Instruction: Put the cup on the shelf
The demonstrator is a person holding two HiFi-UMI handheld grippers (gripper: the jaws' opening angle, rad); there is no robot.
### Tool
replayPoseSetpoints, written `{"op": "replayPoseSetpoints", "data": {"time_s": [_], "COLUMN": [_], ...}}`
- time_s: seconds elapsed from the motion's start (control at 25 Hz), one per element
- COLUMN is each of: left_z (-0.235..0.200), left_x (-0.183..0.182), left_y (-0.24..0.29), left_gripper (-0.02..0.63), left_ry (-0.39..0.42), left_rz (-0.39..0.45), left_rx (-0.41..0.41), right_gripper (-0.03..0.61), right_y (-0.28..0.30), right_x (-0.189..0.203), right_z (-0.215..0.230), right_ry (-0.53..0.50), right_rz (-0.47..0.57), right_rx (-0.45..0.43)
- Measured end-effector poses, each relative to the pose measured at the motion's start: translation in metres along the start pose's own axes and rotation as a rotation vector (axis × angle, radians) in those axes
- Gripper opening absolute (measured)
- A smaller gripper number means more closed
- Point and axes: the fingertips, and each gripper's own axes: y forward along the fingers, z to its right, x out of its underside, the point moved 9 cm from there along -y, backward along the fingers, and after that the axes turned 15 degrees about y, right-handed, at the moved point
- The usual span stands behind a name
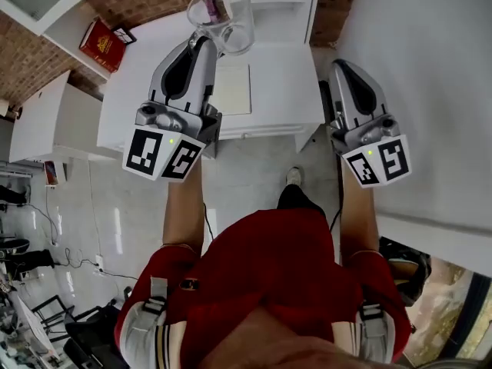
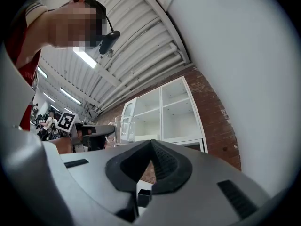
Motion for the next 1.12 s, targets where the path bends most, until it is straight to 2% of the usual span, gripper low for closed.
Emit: {"op": "replayPoseSetpoints", "data": {"time_s": [0.28, 0.52, 0.68, 1.12], "left_z": [-0.011, -0.021, -0.033, -0.067], "left_x": [0.027, 0.031, 0.030, 0.027], "left_y": [0.126, 0.201, 0.239, 0.316], "left_gripper": [0.034, 0.034, 0.034, 0.034], "left_ry": [0.022, 0.059, 0.062, 0.057], "left_rz": [-0.003, 0.002, 0.006, 0.051], "left_rx": [-0.061, -0.086, -0.072, -0.057], "right_gripper": [-0.003, -0.003, -0.003, -0.003], "right_y": [0.048, 0.073, 0.083, 0.087], "right_x": [-0.020, -0.024, -0.023, -0.033], "right_z": [0.118, 0.183, 0.200, 0.212], "right_ry": [0.014, 0.033, 0.044, 0.005], "right_rz": [-0.014, -0.035, -0.029, -0.010], "right_rx": [-0.053, -0.083, -0.084, -0.040]}}
